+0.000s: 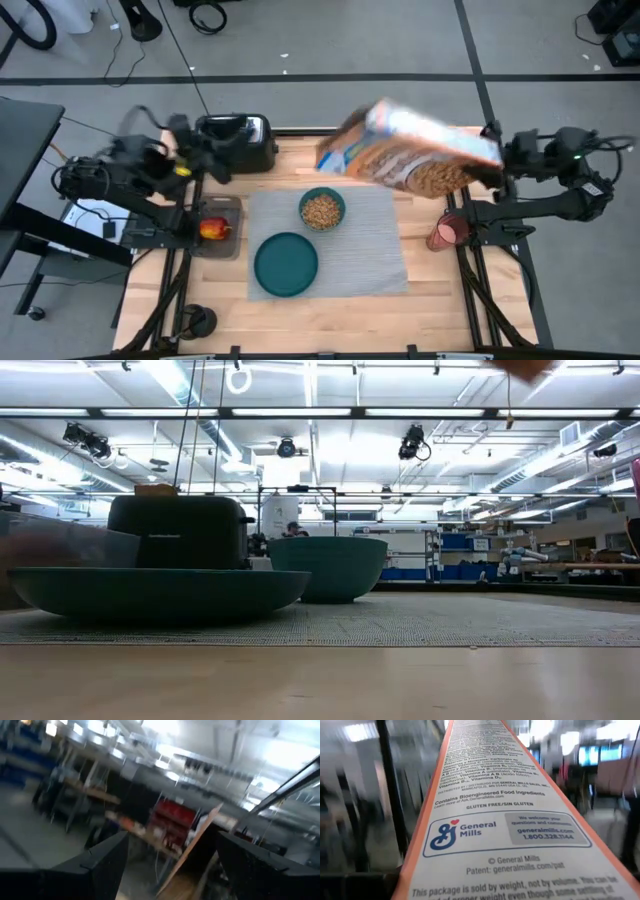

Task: Arrange a breakfast setting
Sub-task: Pour the cereal in the green bowl

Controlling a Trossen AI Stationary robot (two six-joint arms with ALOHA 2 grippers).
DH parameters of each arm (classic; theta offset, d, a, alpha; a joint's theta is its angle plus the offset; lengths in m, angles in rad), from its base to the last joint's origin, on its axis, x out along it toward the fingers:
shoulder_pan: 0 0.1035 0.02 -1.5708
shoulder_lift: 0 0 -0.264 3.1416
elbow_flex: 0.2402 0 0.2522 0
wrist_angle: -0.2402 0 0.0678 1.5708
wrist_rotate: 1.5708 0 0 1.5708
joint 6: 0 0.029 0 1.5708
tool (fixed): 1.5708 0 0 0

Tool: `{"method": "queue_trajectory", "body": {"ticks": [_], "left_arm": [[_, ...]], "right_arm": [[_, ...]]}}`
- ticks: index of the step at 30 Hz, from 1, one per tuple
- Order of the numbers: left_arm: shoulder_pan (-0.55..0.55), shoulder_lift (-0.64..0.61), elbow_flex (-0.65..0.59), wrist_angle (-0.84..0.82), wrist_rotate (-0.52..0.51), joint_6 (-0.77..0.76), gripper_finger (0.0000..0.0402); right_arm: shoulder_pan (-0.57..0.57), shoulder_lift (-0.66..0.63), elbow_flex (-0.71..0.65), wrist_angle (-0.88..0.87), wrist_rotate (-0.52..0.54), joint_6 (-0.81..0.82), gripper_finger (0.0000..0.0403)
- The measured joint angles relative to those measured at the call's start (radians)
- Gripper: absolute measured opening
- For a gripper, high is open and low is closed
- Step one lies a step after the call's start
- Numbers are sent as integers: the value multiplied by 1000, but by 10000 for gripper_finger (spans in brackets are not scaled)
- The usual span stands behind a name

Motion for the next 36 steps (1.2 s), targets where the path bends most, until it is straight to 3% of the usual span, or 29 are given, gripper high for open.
{"method": "queue_trajectory", "body": {"ticks": [9,17,23,36], "left_arm": [[-6,91,8,302,174,217,304],[13,284,7,517,280,292,315],[57,360,7,518,355,254,316],[75,401,7,521,520,231,316]], "right_arm": [[0,70,0,542,-87,91,232],[1,261,2,875,-154,147,232],[1,423,0,988,-181,174,232],[1,625,0,1167,-152,144,232]]}}
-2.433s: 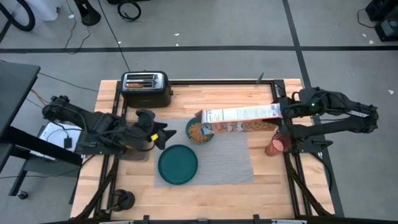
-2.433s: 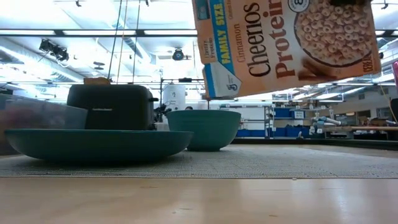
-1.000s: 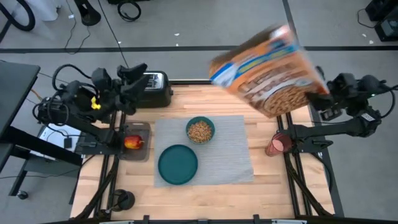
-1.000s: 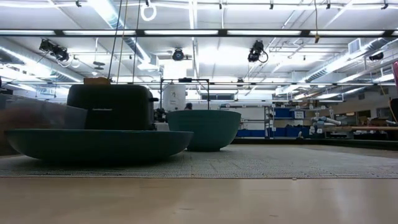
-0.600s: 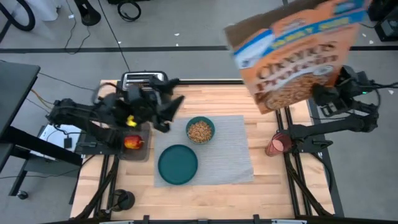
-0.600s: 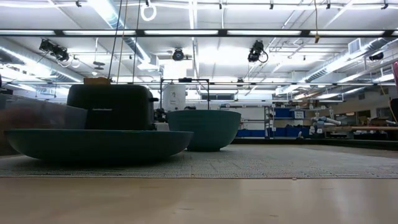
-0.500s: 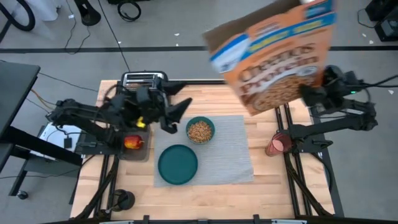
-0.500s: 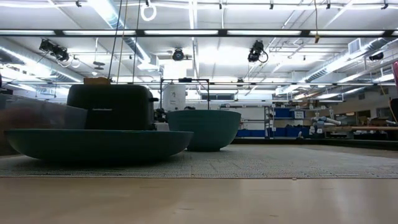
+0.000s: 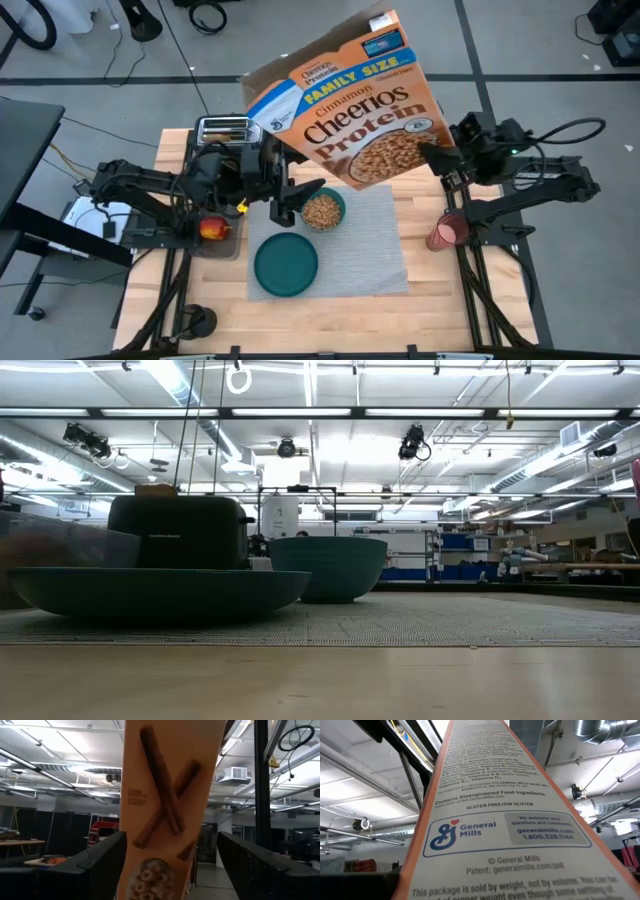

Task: Arrange a breakfast setting
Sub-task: Pour the cereal in the green bowl

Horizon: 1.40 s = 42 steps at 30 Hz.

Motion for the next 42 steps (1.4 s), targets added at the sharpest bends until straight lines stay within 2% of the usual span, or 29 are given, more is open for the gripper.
{"method": "queue_trajectory", "body": {"ticks": [11,16,22,29,35,42], "left_arm": [[33,-3,0,3,-18,19,316],[50,-2,0,-6,-115,38,316],[84,0,0,-6,-40,36,316],[110,-1,0,-12,-59,59,316],[136,0,0,-26,54,-29,314],[138,0,0,-17,70,-28,258]], "right_arm": [[-1,83,2,90,14,-5,232],[-1,72,1,91,23,-27,232],[-2,65,0,74,10,-18,232],[4,64,0,74,-22,6,231],[-23,67,2,45,-27,45,231],[-33,68,2,40,-31,42,231]]}}
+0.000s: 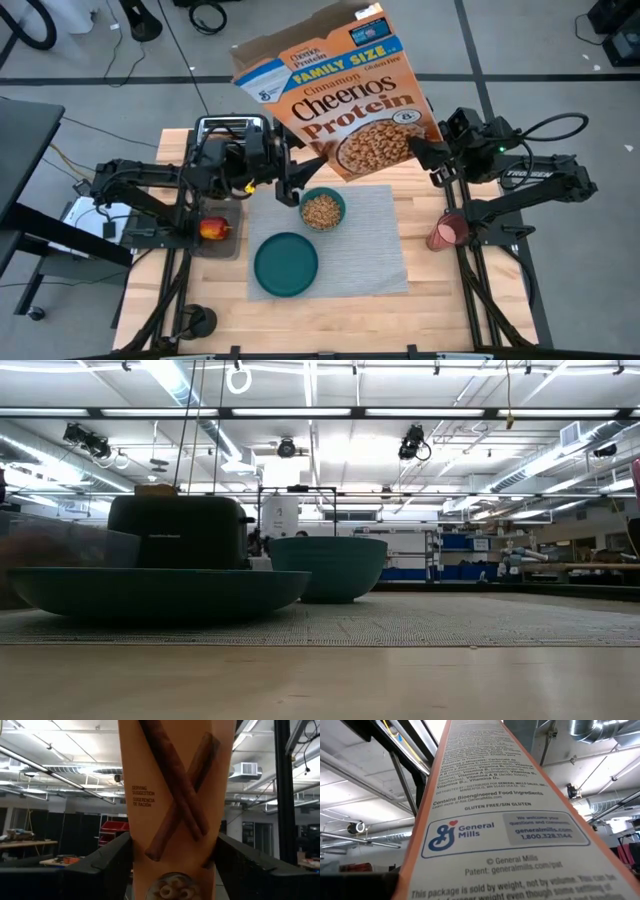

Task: Arrange a breakfast setting
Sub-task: Pour the cereal in the green bowl

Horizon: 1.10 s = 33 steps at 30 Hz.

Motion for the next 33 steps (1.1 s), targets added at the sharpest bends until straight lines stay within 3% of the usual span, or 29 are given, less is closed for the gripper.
{"method": "queue_trajectory", "body": {"ticks": [3,12,19,23,28,33], "left_arm": [[6,0,0,4,0,-30,264],[7,2,-1,46,-6,25,347],[10,0,0,74,-3,22,354],[8,-1,0,77,-1,21,337],[8,-10,0,67,3,21,278],[8,-41,-1,9,5,15,226]], "right_arm": [[0,0,0,-3,8,-3,231],[-16,4,-1,-89,12,-7,231],[-19,18,-4,-119,6,-11,231],[-19,28,-3,-107,7,-24,231],[-17,34,-1,-115,16,-39,239],[-17,25,-1,-174,19,-36,283]]}}
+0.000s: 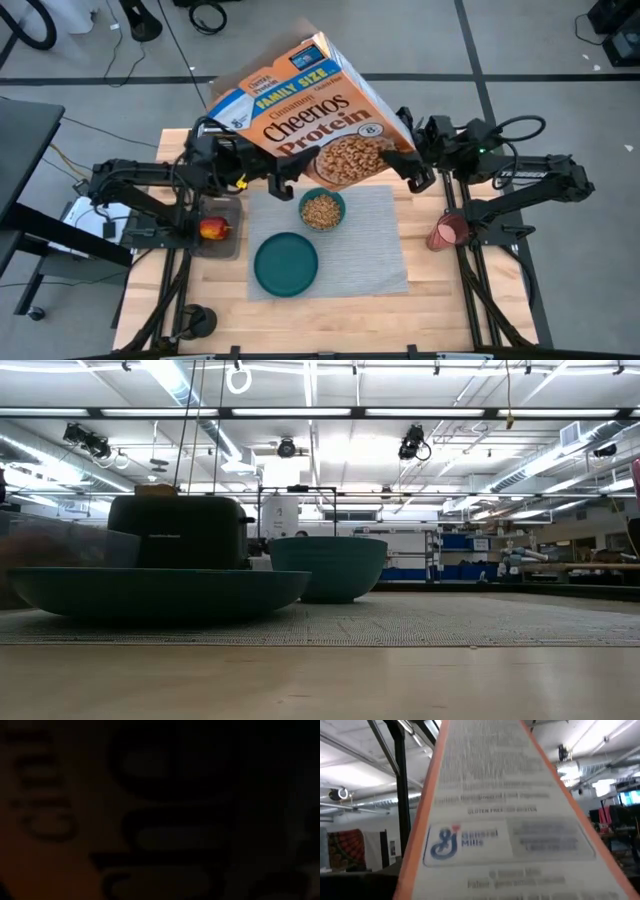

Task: Arrange a breakfast setting
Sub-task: Pour the cereal in the green bowl

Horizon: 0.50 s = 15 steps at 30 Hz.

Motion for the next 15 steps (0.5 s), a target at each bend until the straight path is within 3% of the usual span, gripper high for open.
{"method": "queue_trajectory", "body": {"ticks": [6,9,15], "left_arm": [[1,-72,0,-109,-1,-4,232],[-1,-130,0,-245,0,-1,234],[-24,-249,0,-533,-2,15,218]], "right_arm": [[0,-11,88,-235,-14,-43,360],[0,-11,171,-416,-17,-112,390],[-6,-12,306,-696,-10,-209,393]]}}
